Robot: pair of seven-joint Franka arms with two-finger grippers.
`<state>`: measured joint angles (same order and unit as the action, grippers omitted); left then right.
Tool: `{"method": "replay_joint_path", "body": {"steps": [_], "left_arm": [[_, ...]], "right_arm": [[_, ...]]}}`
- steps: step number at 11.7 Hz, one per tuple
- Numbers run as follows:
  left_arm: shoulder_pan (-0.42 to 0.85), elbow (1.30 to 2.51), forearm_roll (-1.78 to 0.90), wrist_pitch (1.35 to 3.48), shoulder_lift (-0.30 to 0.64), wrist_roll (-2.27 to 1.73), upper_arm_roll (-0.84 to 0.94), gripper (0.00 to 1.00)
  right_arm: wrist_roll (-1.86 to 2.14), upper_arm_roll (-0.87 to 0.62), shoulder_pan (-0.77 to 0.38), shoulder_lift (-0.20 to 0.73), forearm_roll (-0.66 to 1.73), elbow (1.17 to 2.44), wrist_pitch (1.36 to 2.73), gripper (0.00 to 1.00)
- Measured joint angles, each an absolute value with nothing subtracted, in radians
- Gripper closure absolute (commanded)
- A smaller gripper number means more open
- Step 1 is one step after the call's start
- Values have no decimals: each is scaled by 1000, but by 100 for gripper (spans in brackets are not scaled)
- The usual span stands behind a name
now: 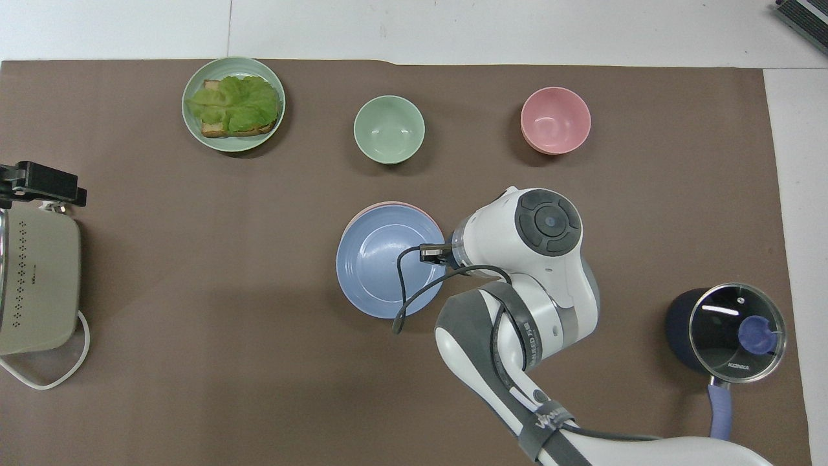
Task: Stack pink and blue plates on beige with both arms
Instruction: 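Lower the blue plate onto the stack and open the right gripper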
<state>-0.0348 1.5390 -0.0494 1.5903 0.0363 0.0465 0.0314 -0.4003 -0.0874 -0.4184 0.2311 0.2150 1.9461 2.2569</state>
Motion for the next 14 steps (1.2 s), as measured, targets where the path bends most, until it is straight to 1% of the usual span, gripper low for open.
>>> {"method": "replay_joint_path", "body": {"steps": [3, 8, 9, 10, 11, 13, 14], "left_arm": [[-35, 1539, -49, 1590, 36, 47, 31, 0], [-35, 1539, -49, 1590, 36, 47, 31, 0], [-35, 1539, -49, 1590, 36, 47, 31, 0], [-35, 1539, -49, 1590, 36, 47, 31, 0], [-35, 1539, -49, 1590, 36, 47, 31, 0], [-35, 1539, -49, 1590, 36, 47, 31, 0], [-35, 1539, -49, 1590, 36, 47, 31, 0]], "right_arm": [[-400, -87, -424, 257, 215, 1948, 2262, 100], [-400, -87, -425, 266, 215, 1961, 2303, 100], [-398, -86, -424, 268, 215, 1961, 2305, 100], [-394, -85, -423, 269, 215, 1961, 2305, 97], [-389, -84, -420, 270, 215, 1961, 2306, 94], [-385, -84, -414, 271, 215, 1961, 2307, 82], [-384, -84, -414, 272, 215, 1961, 2309, 64]]}}
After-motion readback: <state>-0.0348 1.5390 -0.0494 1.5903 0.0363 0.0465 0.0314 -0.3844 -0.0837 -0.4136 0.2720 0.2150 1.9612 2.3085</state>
